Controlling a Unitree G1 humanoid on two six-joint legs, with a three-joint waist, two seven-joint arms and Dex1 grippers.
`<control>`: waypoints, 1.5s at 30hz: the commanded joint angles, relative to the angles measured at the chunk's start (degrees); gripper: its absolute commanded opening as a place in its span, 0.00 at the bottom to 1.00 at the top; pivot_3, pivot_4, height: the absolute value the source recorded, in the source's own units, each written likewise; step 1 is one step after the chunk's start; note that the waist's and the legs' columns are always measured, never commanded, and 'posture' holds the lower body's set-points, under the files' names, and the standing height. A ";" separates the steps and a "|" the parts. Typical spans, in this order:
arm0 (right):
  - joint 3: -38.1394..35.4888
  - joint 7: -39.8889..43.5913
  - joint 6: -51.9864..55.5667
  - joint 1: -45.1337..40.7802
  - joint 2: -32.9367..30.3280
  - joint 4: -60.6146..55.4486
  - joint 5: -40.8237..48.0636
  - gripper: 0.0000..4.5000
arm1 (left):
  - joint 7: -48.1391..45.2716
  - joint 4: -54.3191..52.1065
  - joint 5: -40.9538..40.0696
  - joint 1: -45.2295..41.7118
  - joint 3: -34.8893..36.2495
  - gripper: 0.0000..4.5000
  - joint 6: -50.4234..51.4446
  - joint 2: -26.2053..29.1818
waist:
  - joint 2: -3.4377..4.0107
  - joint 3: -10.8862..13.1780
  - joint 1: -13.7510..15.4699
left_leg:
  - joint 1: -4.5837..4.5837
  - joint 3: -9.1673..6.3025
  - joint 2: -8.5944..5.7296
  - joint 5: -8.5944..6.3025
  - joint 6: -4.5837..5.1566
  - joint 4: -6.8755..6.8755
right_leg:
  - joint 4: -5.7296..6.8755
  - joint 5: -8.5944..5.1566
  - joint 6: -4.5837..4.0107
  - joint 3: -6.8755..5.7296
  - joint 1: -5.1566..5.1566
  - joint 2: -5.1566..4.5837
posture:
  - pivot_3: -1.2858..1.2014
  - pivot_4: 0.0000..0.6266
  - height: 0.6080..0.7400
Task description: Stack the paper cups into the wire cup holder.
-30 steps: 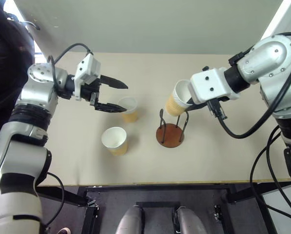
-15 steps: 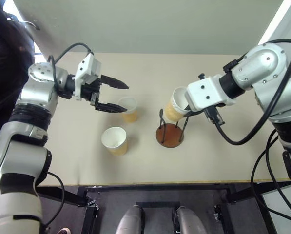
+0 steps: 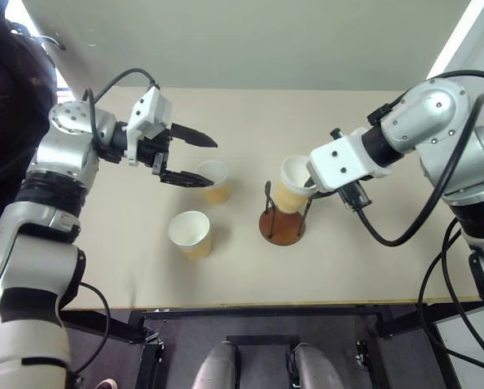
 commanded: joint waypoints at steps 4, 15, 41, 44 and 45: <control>-0.91 0.24 0.72 -0.22 -0.18 -1.44 1.22 0.68 | -1.92 -0.99 -0.43 -0.56 1.92 0.99 0.11 0.60 | 0.00 0.00 0.00 | 0.00 -0.03 0.03 0.00 0.00 0.01 | 0.00 0.00 0.00 0.02 0.01 -0.03 | 0.52 0.24 1.00; -8.67 -5.26 15.47 -1.38 5.05 -1.16 8.01 0.99 | -1.92 2.21 2.61 -1.02 4.30 0.99 0.81 -0.60 | 0.00 0.00 -0.03 | 0.01 -0.02 0.05 0.02 -0.03 0.02 | 0.01 0.01 -0.02 0.01 0.01 0.00 | 0.52 0.24 1.00; -21.46 -15.29 32.85 7.54 -3.07 -1.37 24.32 0.99 | -0.89 12.49 25.01 -6.72 3.89 0.99 -15.87 -0.41 | -0.01 -0.01 0.18 | 0.06 -0.04 -0.01 0.09 -0.06 0.03 | 0.15 -0.02 -0.10 0.08 0.01 -0.01 | 0.52 0.24 1.00; -21.22 -15.27 32.46 7.57 -3.37 -1.29 24.38 0.99 | -0.22 13.58 28.75 -8.32 4.06 0.99 -17.20 -1.71 | -0.01 -0.01 0.12 | 0.04 -0.02 -0.03 0.07 -0.04 -0.02 | 0.08 -0.03 -0.09 0.06 -0.01 0.00 | 0.52 0.24 1.00; -21.16 -15.25 32.35 7.58 -3.48 -1.27 24.42 0.99 | -0.04 13.76 29.79 -8.67 4.11 0.99 -17.79 -2.01 | -0.01 -0.01 0.08 | 0.03 -0.03 -0.02 0.07 -0.03 -0.03 | 0.07 -0.03 -0.09 0.07 -0.01 -0.01 | 0.52 0.24 1.00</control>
